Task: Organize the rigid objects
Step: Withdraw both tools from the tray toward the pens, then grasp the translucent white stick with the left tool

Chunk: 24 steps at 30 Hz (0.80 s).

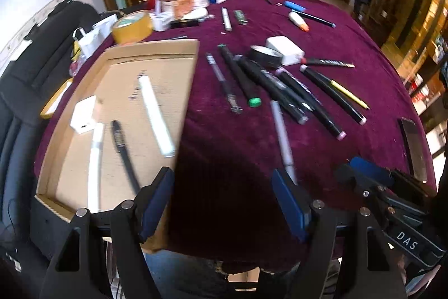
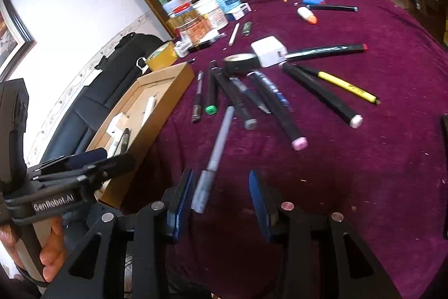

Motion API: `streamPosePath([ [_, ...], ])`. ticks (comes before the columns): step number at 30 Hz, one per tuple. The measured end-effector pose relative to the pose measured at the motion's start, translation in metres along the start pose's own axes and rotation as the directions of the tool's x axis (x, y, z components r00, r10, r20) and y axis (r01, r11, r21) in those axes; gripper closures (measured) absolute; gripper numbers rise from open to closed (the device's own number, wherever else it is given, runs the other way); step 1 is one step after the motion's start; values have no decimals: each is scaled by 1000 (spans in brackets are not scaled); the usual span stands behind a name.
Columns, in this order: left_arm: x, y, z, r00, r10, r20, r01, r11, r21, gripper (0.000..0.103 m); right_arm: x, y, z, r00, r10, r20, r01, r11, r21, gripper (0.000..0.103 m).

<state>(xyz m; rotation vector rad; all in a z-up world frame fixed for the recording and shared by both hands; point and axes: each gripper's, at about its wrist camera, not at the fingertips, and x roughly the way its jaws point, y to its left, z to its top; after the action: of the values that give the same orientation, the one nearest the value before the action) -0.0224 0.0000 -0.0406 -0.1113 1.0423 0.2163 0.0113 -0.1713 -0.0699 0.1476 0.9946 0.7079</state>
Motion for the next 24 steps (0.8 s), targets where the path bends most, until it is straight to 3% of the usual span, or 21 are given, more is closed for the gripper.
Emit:
streamPosePath([
  [7, 22, -32, 3, 999, -19, -42, 20, 999, 34, 34, -15, -22, -2, 999, -10, 33, 9, 999, 34, 61],
  [10, 32, -42, 9, 998, -35, -48, 37, 998, 46, 41, -16, -32, -4, 999, -16, 34, 14, 998, 59, 61],
  [15, 61, -53, 16, 991, -70, -117, 75, 997, 37, 63, -18, -41, -6, 999, -11, 41, 8, 996, 89, 62],
  [17, 68, -55, 17, 987, -87, -132, 92, 995, 32, 63, -19, -43, -6, 999, -11, 42, 7, 996, 94, 62],
  [24, 75, -60, 14, 989, -40, -140, 45, 998, 34, 80, -16, -44, -8, 999, -7, 33, 3, 995, 100, 61],
])
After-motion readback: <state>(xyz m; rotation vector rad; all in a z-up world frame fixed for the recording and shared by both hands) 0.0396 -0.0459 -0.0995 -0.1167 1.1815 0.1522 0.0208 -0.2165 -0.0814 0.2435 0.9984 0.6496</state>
